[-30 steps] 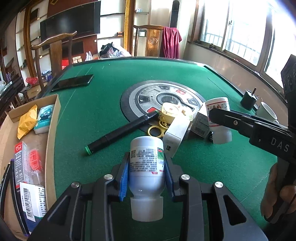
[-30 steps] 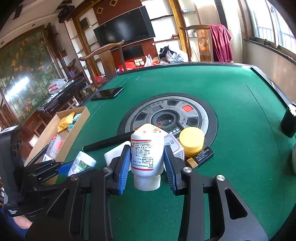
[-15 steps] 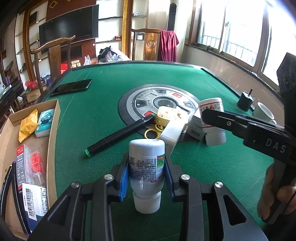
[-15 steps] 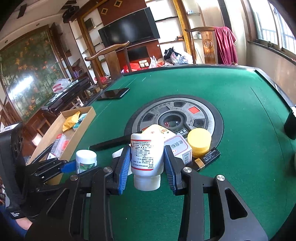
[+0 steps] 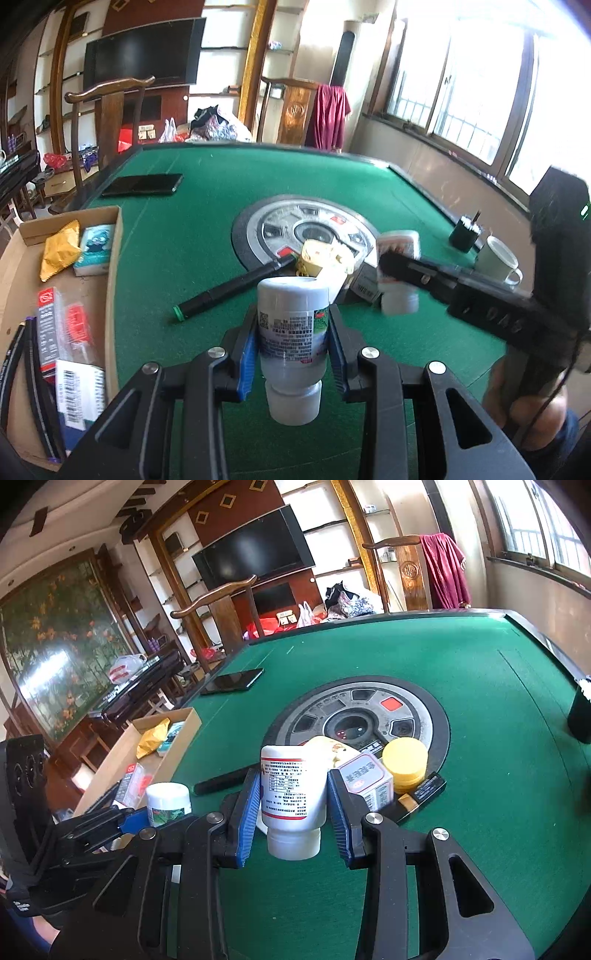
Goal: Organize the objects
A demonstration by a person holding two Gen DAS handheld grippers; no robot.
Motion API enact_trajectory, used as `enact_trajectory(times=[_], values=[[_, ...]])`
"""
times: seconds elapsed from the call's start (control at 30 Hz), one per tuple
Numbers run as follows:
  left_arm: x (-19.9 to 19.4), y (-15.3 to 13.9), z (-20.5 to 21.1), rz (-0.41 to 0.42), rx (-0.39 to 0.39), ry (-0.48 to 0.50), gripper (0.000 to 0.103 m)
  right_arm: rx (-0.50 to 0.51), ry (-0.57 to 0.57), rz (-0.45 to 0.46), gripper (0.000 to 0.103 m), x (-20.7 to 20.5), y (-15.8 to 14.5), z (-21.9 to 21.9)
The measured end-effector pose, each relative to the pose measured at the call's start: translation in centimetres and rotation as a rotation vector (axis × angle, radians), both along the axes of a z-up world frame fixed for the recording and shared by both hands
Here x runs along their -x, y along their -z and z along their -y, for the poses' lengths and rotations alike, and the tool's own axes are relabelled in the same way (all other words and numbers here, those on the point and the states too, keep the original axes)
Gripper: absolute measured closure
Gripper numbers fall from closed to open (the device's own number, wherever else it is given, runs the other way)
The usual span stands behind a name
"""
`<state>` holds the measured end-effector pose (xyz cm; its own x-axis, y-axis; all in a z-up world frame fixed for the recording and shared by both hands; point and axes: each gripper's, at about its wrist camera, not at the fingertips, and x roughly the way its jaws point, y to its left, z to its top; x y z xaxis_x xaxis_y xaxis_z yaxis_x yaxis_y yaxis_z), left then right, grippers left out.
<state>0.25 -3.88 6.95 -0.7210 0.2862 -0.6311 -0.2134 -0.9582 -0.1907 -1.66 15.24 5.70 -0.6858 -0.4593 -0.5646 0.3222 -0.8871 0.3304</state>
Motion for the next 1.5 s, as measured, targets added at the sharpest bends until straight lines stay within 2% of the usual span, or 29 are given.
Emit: enact_trajectory(times=[0.13,0.3,0.5,0.63,0.77,0.9,1.07,1.33,1.5], values=[[-1.6,-1.7,2.3,-0.032,-0.045,-0.026,0.069,0.029,0.012,0.012,0.067,-0.5,0.1,0.5],[-3.1,-3.1,6.9,-0.033,-0.09,-0.074,0.069,0.067,-0.021,0.045,0.067,-1.1,0.1,2.7],[-3.7,-4.0,14.2,-0.006,-0.135,-0.153,0.069,0.033,-0.133,0.039,0.067,-1.7,-1.8,8.9],[-3.3,-4.4,19.0,0.02,-0.138,-0.219,0.069,0.02,-0.218,0.048,0.067,-1.1,-3.6,13.5],[-1.4,-4.1,23.6,0.064,-0.133,-0.279,0.069,-0.015,-0.278,0.086,0.067,0.4,-4.5,18.4],[1.5,-2.9,27.2,0.136,-0.186,-0.301,0.069,-0.023,-0.328,0.154,0.067,2.6,-4.0,23.4],[5.8,-1.1,29.5,0.217,-0.176,-0.321,0.069,-0.047,-0.348,0.244,0.067,5.9,-2.6,29.4],[11.1,1.8,31.1,0.316,-0.125,-0.334,0.069,-0.085,-0.324,0.329,0.067,8.9,0.7,33.9],[12.3,2.1,31.4,0.321,-0.142,-0.327,0.069,-0.097,-0.32,0.345,0.067,9.9,1.9,35.2]])
